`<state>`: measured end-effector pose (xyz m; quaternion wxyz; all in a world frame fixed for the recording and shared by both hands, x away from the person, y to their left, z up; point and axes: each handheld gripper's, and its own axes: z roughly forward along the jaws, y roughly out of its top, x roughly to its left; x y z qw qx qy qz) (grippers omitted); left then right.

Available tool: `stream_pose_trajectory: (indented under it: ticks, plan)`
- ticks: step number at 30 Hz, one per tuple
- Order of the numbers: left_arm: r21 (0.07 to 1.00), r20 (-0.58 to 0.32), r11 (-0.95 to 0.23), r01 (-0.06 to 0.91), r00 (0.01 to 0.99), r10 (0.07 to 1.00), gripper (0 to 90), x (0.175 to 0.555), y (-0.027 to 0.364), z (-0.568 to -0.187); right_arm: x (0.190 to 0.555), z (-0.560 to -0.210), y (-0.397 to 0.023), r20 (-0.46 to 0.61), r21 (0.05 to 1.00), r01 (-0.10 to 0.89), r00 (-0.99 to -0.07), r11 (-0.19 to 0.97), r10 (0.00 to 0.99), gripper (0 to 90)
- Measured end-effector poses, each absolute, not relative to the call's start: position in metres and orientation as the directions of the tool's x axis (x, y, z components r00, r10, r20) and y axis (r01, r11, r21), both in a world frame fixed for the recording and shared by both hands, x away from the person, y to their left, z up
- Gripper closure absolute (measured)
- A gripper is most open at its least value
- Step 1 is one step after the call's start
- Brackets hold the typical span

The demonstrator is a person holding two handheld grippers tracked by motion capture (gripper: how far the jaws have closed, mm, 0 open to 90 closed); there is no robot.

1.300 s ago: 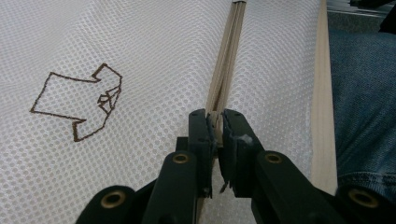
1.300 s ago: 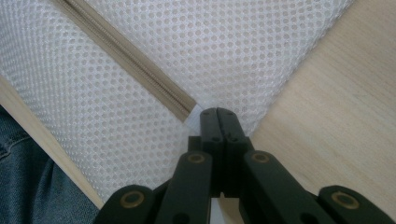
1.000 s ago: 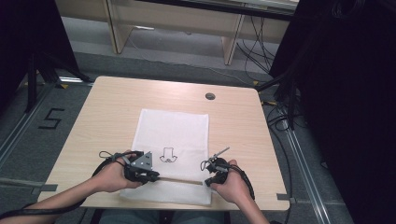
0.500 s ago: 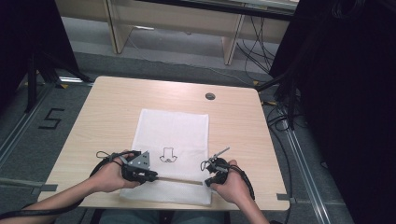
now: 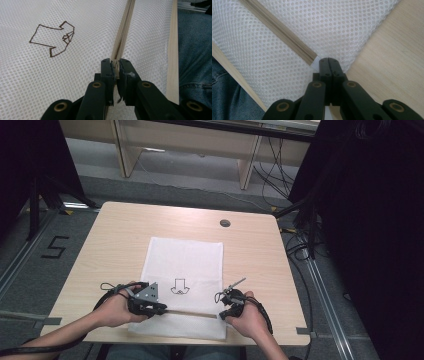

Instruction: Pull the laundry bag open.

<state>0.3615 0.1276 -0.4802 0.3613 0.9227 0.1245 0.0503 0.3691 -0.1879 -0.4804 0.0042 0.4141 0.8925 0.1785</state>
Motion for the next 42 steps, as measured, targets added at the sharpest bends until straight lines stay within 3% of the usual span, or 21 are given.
stream_pose_trajectory:
  ticks: [42]
  plan:
    - [0.698, -0.015, -0.68, 0.225, 0.954, 0.3, 82.0, 0.363, 0.136, -0.478, 0.368, -0.479, -0.186, 0.128, 0.313, 0.734, -0.661, 0.602, 0.739, 90.0]
